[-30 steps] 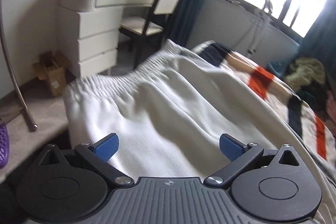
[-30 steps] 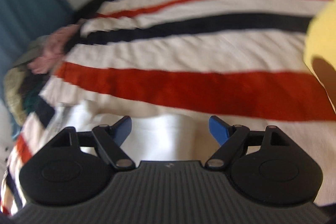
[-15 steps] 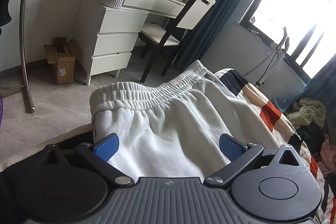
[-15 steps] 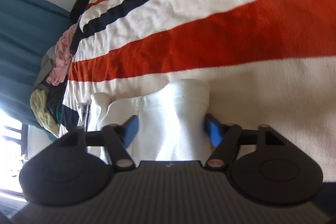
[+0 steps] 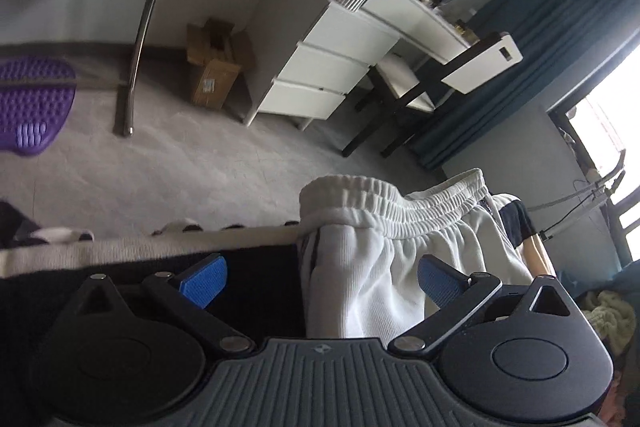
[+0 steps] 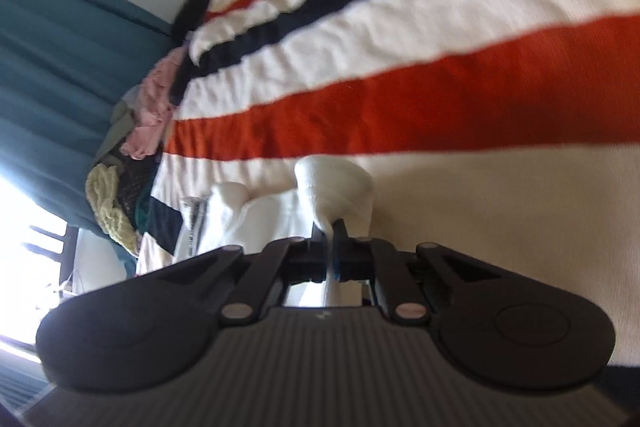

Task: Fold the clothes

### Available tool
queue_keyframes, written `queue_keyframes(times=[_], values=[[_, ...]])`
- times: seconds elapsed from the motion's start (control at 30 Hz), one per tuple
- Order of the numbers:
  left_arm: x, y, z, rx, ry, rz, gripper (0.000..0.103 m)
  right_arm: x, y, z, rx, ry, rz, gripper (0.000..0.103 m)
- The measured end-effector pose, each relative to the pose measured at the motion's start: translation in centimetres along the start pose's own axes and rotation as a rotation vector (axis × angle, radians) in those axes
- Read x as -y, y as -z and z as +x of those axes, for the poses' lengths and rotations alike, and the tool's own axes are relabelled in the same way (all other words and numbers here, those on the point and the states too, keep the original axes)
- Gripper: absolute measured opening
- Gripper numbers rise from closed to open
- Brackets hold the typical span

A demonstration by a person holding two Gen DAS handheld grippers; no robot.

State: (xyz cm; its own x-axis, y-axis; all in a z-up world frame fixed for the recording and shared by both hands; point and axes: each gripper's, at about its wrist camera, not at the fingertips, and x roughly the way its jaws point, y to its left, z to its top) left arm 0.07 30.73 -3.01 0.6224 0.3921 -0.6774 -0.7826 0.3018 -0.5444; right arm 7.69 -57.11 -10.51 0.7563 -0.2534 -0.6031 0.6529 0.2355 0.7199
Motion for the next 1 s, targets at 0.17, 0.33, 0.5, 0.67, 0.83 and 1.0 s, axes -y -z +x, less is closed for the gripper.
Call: queue_keyframes(times=[0.17,0.33,0.5,0.67,0.83,1.0], values=[[-2.1,-0.3,-0.1,-0.070,0.067,-0.080,0.094,-0.4,-0.4,-0.7,0.035,-0.019,-0.020,0.006],[-2.3,0.1,0.1,-0.124,0.226,-0.115,0.078,-1.1,-0.5,-1.3,0.066,-0.035,-0.063,0.006],[-2.2,0.4,1.0,-0.141,0.168,-0.106,0.064,-1.2,-0.4,-0.8,0.066,-0.014,-0.073,0.006],[-2.0,0.7,2.0,-0.147,0.082,-0.085,0.029,-0.3,-0.2,0.9,0.015,0.081,-0.017,0.006],[-2.0,0.6,1.4,-0.126,0.122,-0.121,0.013,0.4,0.1,0.4,0.030,0.094,0.013,0.006],[-1.8,-0.8,-0.2,-0.120,0.226,-0.159,0.010,-1.2,-0.1,-3.6,0.139,-0.001,-0.058,0.005]])
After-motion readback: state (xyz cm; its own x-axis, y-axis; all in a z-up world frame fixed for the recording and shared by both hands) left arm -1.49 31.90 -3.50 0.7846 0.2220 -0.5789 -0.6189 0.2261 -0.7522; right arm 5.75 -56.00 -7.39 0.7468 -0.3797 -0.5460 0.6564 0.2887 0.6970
